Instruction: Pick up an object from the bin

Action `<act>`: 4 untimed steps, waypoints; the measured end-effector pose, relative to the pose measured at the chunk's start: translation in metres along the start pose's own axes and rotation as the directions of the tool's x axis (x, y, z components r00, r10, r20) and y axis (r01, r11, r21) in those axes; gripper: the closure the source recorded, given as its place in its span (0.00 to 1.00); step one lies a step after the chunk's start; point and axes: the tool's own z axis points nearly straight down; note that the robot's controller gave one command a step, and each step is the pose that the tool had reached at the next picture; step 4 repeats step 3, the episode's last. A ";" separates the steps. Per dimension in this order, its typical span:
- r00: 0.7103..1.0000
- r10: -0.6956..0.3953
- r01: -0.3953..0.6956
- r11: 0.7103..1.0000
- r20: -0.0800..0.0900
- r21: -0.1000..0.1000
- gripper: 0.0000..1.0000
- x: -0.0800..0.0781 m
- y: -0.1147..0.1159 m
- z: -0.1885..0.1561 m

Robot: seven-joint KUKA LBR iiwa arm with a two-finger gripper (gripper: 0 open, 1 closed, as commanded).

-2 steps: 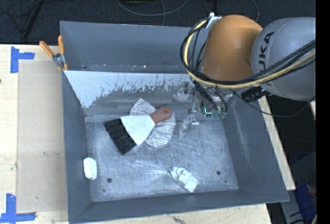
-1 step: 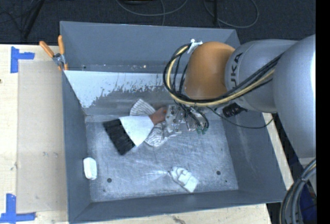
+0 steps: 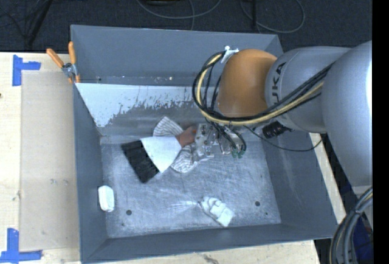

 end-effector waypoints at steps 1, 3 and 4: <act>1.000 -0.001 0.001 1.000 -0.003 0.001 1.00 -0.001 0.004 -0.021; 1.000 0.018 -0.018 1.000 -0.001 0.001 1.00 -0.002 0.005 -0.125; 1.000 0.018 -0.018 1.000 -0.001 0.001 1.00 -0.002 0.005 -0.125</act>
Offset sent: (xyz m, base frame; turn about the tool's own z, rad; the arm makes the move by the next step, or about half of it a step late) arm 0.0016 -0.0026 0.1226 0.0304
